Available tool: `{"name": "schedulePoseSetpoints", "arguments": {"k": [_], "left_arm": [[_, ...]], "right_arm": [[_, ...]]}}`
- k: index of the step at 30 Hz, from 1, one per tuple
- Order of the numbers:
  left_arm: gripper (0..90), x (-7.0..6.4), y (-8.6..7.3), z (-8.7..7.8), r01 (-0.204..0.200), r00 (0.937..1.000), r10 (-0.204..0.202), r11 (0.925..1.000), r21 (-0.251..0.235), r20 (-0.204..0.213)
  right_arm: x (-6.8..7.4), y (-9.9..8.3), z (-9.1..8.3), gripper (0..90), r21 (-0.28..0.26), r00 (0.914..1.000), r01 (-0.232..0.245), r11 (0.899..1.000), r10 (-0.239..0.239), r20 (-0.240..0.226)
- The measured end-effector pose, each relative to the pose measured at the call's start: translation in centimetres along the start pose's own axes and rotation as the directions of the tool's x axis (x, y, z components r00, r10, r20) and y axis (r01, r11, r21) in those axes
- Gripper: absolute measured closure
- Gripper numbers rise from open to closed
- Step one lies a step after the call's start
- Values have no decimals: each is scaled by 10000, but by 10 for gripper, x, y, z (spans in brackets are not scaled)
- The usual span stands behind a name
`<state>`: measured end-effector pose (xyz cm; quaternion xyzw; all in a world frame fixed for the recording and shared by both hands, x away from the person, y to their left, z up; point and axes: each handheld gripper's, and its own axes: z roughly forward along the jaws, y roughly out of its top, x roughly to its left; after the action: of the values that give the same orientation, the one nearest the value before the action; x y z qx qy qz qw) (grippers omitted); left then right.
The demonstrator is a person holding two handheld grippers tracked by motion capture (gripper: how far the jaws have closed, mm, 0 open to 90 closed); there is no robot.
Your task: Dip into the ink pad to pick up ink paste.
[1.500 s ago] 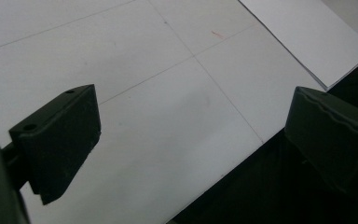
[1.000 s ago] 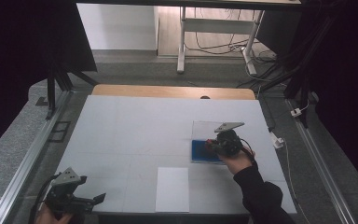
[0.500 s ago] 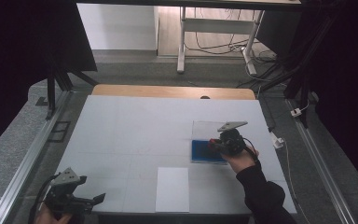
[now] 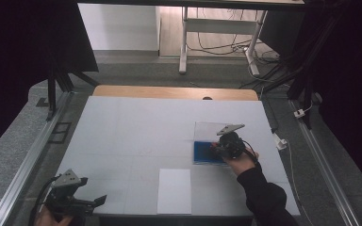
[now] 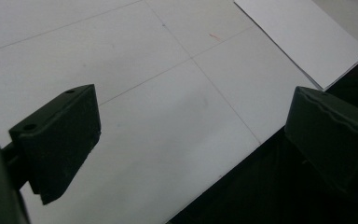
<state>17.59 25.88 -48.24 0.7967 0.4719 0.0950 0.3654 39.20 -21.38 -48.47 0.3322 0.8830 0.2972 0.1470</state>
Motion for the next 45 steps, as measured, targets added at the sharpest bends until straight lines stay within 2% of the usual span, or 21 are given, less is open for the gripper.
{"name": "schedulePoseSetpoints", "arguments": {"k": [11, 15, 18, 20, 23, 24, 25, 28, 29, 32, 38, 41, 45], "left_arm": [[39, 0, 0, 1, -17, 10000, 17, 10000, 60, -42], [39, 0, 0, 1, -17, 10000, 17, 10000, 65, -40], [39, 0, 0, 1, -22, 10000, 22, 10000, 60, -47], [39, 0, 0, 1, -19, 10000, 19, 10000, 71, -35], [39, 0, 0, 0, -14, 10000, 15, 10000, 57, -26], [39, 0, 0, 1, -11, 10000, 11, 10000, 56, -24], [39, 0, 0, 0, -11, 10000, 11, 10000, 56, -22], [39, 0, 0, 0, -7, 10000, 7, 10000, 50, -15], [39, 1, 0, 1, 5, 10000, -5, 10000, 50, -11], [39, 1, 0, 1, 19, 10000, -19, 10000, 47, 7], [40, 1, 1, 1, 8, 10000, -8, 10000, 60, 9], [40, 2, 1, 1, 25, 10000, -25, 10000, 40, 34], [40, 2, 1, 1, 67, 10000, -66, 10000, -10, 73]], "right_arm": [[1, -1, 2, 805, 53, 9997, -200, 9998, 200, 103], [13, 3, 3, 805, 340, 9958, 514, 9981, -538, 741], [16, 4, 4, 805, 421, 9934, 680, 9968, -715, 898], [15, 4, 4, 805, 397, 9942, 603, 9974, -636, 863], [5, 0, 3, 806, 90, 9994, -48, 9999, 45, 331], [5, 0, 3, 806, 90, 9994, -48, 9999, 45, 331], [0, -2, 3, 806, -37, 9992, -395, 9992, 395, 40], [-4, -4, 3, 806, -180, 9977, -663, 9976, 660, -148], [-6, -5, 3, 806, -231, 9955, -915, 9955, 908, -288], [-6, -5, 3, 806, -230, 9954, -927, 9954, 921, -281], [6, -1, 3, 806, 1, 9990, -249, 9997, 248, 384], [7, 0, 3, 805, 26, 9988, -109, 9999, 108, 481], [4, -1, 3, 805, -49, 9989, -379, 9993, 380, 288]]}}
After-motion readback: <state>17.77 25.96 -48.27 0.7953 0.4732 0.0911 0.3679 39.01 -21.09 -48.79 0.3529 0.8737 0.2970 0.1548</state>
